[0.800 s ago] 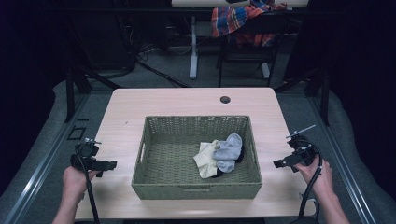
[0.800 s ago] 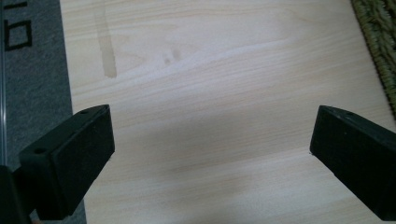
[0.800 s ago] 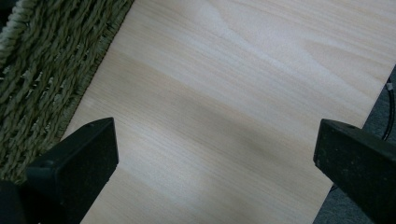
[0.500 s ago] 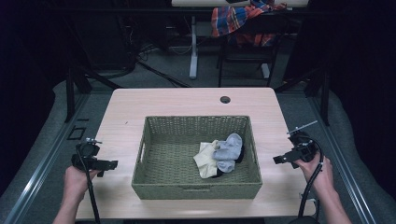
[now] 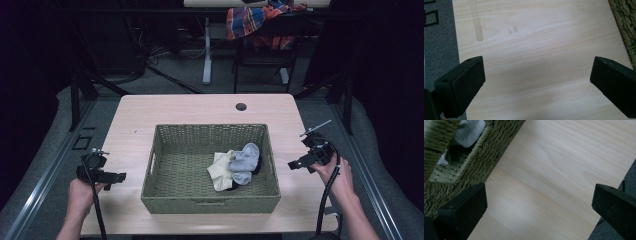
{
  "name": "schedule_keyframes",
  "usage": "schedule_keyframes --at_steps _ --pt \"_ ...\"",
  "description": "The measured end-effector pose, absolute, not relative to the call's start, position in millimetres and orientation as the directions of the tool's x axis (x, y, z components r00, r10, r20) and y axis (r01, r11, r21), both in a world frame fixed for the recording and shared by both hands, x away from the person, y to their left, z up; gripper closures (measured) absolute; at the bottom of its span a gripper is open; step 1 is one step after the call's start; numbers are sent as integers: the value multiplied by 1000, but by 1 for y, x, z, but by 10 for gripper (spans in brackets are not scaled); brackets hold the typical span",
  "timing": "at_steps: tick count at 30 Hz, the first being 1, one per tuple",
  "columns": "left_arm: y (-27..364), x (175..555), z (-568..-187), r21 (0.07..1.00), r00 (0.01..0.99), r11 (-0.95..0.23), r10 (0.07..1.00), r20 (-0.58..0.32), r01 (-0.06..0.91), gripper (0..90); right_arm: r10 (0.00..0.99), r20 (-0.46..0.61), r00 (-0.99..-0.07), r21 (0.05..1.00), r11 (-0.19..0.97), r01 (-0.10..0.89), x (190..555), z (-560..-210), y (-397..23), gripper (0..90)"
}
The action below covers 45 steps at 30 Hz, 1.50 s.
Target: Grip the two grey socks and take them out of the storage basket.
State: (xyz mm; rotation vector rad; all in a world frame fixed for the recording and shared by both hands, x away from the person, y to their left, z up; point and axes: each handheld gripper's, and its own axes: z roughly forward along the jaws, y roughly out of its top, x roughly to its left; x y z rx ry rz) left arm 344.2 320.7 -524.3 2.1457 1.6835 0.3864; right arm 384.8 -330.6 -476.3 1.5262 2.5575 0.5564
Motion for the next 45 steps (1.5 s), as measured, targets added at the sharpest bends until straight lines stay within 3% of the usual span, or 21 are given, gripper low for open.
schedule_keyframes --at_steps 10,22,31,45 --pt "319 346 -525 453 244 -211 970 -16 866 2 843 62 -534 420 463 781 400 -444 -323 0" --pt "319 346 -526 445 250 -213 968 -25 870 2 750 59 -658 484 555 676 408 -409 -273 0" --pt "318 346 -526 447 251 -214 968 -23 869 2 665 38 -746 467 648 602 409 -410 -224 0" --pt "319 346 -525 444 251 -214 968 -26 870 2 619 15 -785 424 707 566 414 -418 -188 20"
